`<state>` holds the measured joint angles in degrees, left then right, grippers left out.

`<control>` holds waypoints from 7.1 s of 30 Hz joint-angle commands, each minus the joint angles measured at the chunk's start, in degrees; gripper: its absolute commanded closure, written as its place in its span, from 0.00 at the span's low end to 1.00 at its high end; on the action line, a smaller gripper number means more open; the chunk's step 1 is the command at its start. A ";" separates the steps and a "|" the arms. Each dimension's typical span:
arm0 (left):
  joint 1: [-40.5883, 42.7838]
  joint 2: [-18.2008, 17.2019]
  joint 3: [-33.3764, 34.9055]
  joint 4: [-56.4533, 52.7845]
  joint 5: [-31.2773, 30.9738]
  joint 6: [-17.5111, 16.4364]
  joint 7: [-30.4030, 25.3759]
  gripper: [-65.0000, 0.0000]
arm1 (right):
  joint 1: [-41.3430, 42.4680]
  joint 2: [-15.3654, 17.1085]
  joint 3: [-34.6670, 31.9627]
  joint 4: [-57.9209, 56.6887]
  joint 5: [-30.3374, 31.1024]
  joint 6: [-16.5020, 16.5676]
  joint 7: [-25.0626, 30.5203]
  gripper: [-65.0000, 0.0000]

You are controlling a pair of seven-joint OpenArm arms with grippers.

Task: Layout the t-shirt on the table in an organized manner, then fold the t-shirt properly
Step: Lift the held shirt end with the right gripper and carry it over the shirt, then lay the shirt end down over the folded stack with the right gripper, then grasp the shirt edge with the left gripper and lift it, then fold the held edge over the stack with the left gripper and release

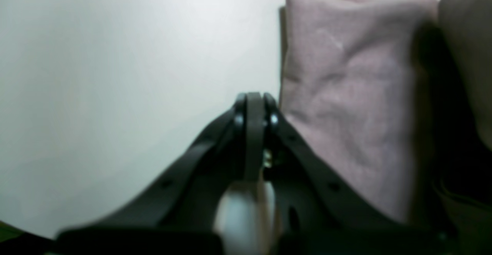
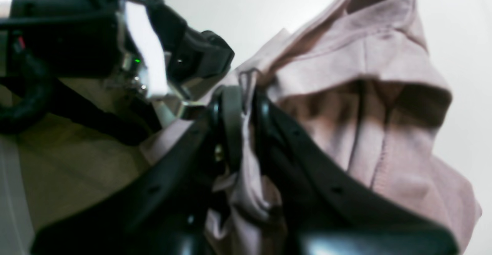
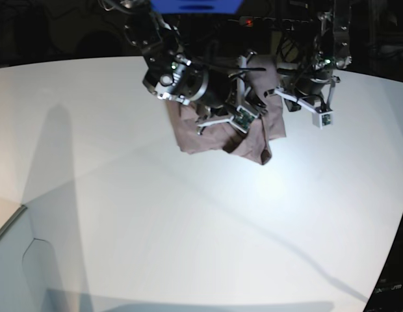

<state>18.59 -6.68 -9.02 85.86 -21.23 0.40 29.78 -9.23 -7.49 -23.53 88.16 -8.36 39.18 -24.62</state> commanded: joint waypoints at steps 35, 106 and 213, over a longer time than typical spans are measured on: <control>1.15 -0.49 -10.46 4.64 -0.44 -0.36 -0.90 1.00 | -6.37 1.73 18.12 16.85 1.37 0.82 1.63 0.76; 5.37 -4.36 -22.94 12.99 -34.55 -0.36 13.43 0.37 | -15.16 5.60 9.59 15.00 1.20 0.82 1.63 0.95; -49.67 15.68 49.76 -47.49 34.38 -20.23 -5.47 1.00 | -7.86 -1.51 71.75 15.00 1.46 0.82 1.72 0.95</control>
<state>-30.15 8.40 40.71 37.71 12.91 -19.33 24.16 -17.17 -9.39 48.21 102.32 -7.70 39.18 -24.21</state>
